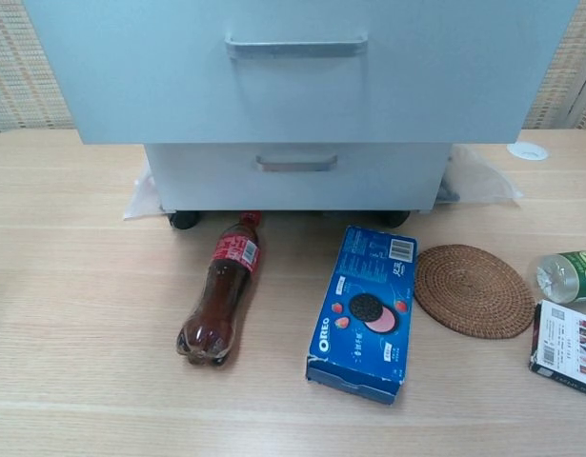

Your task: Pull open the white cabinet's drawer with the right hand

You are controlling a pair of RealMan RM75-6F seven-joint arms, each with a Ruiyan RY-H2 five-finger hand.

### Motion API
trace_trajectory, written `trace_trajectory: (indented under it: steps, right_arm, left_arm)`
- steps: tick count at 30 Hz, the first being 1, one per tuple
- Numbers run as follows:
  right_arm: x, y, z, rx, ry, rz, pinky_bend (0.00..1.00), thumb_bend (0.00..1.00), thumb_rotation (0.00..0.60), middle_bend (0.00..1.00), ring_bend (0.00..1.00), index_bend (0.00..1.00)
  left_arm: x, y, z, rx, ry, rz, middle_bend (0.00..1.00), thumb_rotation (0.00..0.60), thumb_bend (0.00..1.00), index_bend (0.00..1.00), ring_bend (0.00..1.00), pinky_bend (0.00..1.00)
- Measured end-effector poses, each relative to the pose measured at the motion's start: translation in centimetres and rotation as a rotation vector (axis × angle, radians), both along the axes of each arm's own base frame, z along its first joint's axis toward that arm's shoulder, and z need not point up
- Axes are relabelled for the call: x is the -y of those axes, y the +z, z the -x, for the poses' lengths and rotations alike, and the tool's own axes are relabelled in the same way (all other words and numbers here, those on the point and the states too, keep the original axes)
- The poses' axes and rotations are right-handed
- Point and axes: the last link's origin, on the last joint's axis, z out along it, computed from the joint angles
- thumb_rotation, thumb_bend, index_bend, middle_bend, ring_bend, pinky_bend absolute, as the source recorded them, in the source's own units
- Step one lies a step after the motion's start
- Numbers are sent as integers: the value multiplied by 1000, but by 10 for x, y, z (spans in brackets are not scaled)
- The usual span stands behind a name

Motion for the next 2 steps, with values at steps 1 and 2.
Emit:
trace_trajectory:
  steps: [1,2]
  right_arm:
    - [1,-2,2,4,-1,1,351,329,600,173,173,66]
    - [1,-3,3,8,-3,1,351,329,600,173,173,66]
  left_arm:
    - [0,0,0,1,-1,-2,106,600,337,146,158,156]
    - [1,-1,0,1,0,-1,106,600,336,146,158,156]
